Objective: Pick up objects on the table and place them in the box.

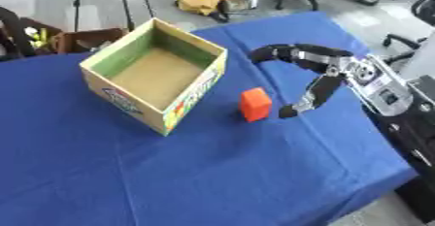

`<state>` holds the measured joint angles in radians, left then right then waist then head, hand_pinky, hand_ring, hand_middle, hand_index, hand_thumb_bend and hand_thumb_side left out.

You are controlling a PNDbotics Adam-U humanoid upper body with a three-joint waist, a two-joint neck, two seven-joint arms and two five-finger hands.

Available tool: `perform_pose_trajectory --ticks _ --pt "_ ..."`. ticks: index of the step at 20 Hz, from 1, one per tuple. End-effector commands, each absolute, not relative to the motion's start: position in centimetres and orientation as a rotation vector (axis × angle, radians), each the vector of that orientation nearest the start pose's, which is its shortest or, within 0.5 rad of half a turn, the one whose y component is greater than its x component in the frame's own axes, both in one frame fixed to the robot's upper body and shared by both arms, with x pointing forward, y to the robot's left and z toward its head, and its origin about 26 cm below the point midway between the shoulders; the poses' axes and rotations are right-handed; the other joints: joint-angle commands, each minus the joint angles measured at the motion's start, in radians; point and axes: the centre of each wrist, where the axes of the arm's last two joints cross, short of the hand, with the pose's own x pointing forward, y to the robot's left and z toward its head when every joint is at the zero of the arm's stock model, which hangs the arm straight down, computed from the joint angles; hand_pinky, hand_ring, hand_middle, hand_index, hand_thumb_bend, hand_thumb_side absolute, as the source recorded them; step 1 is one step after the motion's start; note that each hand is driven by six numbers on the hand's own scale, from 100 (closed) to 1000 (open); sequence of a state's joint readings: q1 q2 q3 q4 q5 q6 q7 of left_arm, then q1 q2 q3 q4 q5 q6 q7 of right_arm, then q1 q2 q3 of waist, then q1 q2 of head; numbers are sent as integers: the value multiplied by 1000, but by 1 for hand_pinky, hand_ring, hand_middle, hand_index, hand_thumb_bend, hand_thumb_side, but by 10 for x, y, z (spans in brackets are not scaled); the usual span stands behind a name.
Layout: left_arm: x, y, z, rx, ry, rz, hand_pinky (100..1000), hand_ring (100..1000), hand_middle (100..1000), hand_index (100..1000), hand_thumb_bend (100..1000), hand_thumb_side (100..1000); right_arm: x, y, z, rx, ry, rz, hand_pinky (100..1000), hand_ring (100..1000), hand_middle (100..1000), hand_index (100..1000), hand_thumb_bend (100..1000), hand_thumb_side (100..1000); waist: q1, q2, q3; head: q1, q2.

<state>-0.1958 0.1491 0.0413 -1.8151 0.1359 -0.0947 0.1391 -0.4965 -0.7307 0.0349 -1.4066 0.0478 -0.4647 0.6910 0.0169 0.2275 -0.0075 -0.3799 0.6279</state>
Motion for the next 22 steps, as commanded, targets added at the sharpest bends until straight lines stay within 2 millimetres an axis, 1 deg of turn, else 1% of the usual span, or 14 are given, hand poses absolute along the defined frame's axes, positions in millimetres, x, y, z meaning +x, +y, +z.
perform_pose_trajectory --ticks 1,11,14,15,20,21,22 --pt "311 261 121 39 -2115 64 549 779 473 614 341 830 382 -384 202 -185 -1744 1855 999 925 938 964 642 377 -1 -21 0 -5 3" --pt "311 260 120 35 -2112 61 549 780 473 614 339 830 391 -368 191 -210 -1688 1986 978 904 906 939 635 362 1 -21 4 -14 1" --pt "311 260 120 34 -2112 61 549 780 473 614 339 830 392 -367 188 -224 -1683 2000 978 904 906 939 635 362 1 -21 4 -14 1" --pt "311 260 120 34 -2111 60 548 780 473 614 340 831 392 -366 187 -230 -1673 2013 966 896 898 931 632 325 1 -21 4 -16 1" --pt "311 260 120 34 -2111 59 548 781 473 614 339 831 392 -366 184 -286 -1629 2064 943 884 889 919 640 303 2 -21 4 -18 1" --pt "311 260 120 33 -2111 58 548 781 473 614 339 831 393 -366 183 -303 -1622 2067 936 879 886 915 628 277 2 -21 4 -18 1" --pt "311 260 120 33 -2111 57 548 781 473 614 339 831 393 -366 183 -319 -1615 2070 935 879 884 915 640 304 2 -21 5 -19 0"
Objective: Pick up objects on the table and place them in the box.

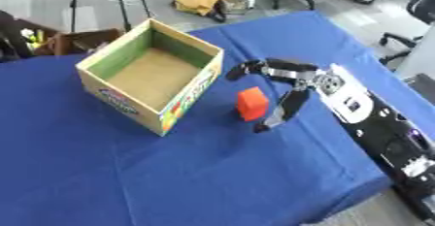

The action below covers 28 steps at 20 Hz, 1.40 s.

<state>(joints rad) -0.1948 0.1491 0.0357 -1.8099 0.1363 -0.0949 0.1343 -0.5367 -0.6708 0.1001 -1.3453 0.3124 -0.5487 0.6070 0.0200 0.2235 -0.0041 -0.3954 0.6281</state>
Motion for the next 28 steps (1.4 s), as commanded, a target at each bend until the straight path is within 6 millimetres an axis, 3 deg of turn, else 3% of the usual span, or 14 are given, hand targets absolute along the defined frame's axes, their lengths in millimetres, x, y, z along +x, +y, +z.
perform_pose_trajectory --ticks 1,17,28 --pt "311 260 120 33 -2112 56 548 781 473 614 339 831 394 -367 182 -334 -1608 2069 934 879 884 915 639 306 -1 -17 2 -4 0" --pt "312 260 121 31 -2113 51 548 782 473 614 338 831 402 -395 157 -490 -1537 1941 894 823 830 864 616 303 -4 -15 9 -6 -4" --pt "312 260 121 31 -2113 52 548 783 473 614 338 832 402 -393 153 -525 -1552 1932 820 692 585 644 569 220 -3 -15 10 -7 -6"
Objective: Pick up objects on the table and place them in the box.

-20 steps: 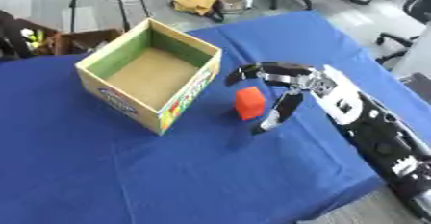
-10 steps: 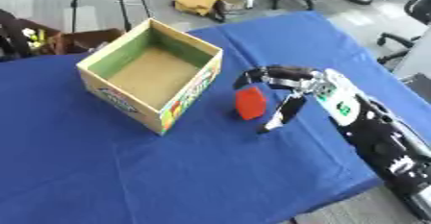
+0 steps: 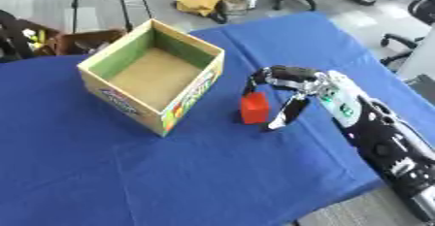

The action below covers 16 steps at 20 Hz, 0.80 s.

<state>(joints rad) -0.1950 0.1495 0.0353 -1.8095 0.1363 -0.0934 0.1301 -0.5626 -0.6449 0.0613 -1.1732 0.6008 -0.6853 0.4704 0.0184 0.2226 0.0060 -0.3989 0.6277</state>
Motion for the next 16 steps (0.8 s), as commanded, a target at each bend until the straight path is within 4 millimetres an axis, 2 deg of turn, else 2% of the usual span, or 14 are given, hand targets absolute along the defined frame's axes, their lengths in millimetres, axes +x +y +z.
perform_pose_trajectory --ticks 1,5,7,10,12,15,16 --pt "312 260 121 31 -2112 52 548 784 473 614 338 832 402 -393 152 -529 -1552 1933 813 681 570 630 549 208 -2 -14 0 -4 -5" --pt "311 260 120 31 -2111 54 548 784 473 614 338 832 402 -393 150 -543 -1543 1935 786 642 523 586 504 189 -2 -14 0 -4 -5" --pt "311 260 120 32 -2110 54 548 784 474 614 337 832 402 -393 149 -546 -1537 1938 784 644 526 590 511 194 -1 -14 0 -5 -5" --pt "311 260 120 31 -2111 54 548 784 474 614 337 832 402 -392 148 -547 -1531 1947 792 662 564 628 537 213 -1 -15 0 -5 -5" --pt "311 260 120 31 -2110 55 548 785 474 614 337 832 402 -391 149 -545 -1524 1961 804 710 664 705 587 280 -1 -15 0 -6 -6" --pt "311 260 120 31 -2110 54 548 785 474 614 336 832 402 -389 152 -547 -1501 1987 812 743 748 746 609 328 0 -15 -1 -9 -5" --pt "311 260 120 31 -2110 55 548 785 474 614 336 832 402 -388 153 -547 -1493 1994 812 743 748 746 609 328 0 -16 -1 -9 -5"
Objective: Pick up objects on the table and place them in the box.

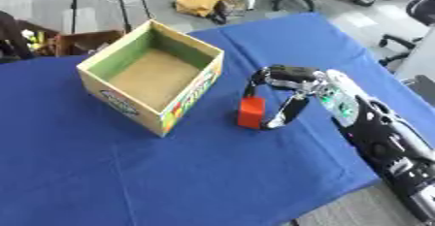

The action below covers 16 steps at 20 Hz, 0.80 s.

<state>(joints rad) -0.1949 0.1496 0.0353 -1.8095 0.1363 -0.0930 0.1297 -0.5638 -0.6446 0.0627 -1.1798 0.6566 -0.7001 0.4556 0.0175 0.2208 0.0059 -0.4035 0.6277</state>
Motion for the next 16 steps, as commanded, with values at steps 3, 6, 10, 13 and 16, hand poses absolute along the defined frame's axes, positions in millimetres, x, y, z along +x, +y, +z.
perform_pose_trajectory --ticks 3,6,10,13,16 --pt "311 260 119 31 -2109 55 548 785 474 614 336 832 403 -385 156 -549 -1472 2009 819 768 803 810 645 392 2 -14 0 -6 -5" --pt "311 260 119 32 -2108 55 548 785 474 614 336 832 403 -383 160 -559 -1466 2009 814 771 816 825 695 458 2 -15 -1 -7 -5" --pt "311 260 119 31 -2108 55 548 786 474 614 336 832 403 -378 167 -599 -1473 1992 796 760 807 818 717 486 2 -15 -2 -9 -5" --pt "311 260 119 31 -2108 55 548 786 474 614 336 833 404 -376 166 -627 -1480 1969 786 751 789 810 714 485 3 -15 -2 -10 -5" --pt "311 260 119 30 -2107 55 548 786 475 614 336 833 404 -374 163 -654 -1488 1944 721 684 685 742 689 458 3 -15 -2 -12 -5"
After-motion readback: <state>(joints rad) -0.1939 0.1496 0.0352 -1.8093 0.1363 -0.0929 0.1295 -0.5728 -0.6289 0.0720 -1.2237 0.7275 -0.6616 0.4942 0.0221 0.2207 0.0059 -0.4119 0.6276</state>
